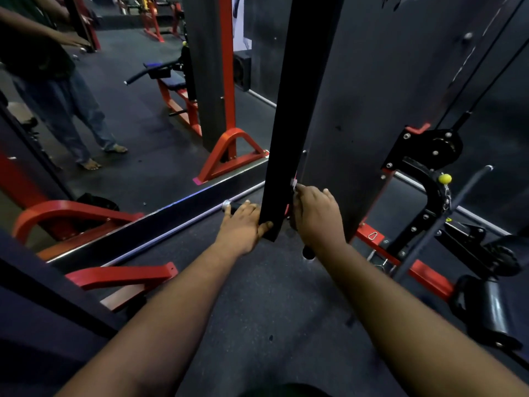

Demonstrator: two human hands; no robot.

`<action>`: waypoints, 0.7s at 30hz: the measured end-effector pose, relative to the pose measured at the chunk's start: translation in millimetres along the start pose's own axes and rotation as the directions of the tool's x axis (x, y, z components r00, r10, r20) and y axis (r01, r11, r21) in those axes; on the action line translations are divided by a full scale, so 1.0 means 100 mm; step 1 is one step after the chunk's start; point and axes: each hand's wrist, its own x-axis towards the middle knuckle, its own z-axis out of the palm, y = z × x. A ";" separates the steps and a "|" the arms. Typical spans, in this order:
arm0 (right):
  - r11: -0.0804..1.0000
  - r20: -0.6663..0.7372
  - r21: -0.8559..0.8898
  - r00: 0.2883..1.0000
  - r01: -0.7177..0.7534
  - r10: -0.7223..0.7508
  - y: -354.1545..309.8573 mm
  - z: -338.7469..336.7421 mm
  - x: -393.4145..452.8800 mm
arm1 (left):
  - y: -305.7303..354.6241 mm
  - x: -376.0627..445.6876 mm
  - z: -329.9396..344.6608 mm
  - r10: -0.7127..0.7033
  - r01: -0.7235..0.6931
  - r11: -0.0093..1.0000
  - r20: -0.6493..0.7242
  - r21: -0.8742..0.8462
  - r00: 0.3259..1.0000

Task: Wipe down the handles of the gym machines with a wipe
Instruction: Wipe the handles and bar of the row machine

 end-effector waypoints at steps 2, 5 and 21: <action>0.982 0.243 0.079 0.959 -0.173 0.149 -0.03 -0.15 0.27 | -0.01 0.01 0.00 -0.001 0.001 1.000 -0.007 0.000 1.000; 0.959 0.327 0.175 0.932 -0.222 0.156 0.03 -0.17 0.31 | -0.01 0.01 -0.02 -0.013 0.013 1.000 -0.007 -0.013 1.000; 0.657 0.435 0.464 0.799 -0.593 0.415 0.65 0.77 -1.16 | 0.11 -0.42 0.24 -0.074 0.055 0.994 -0.206 -0.097 0.976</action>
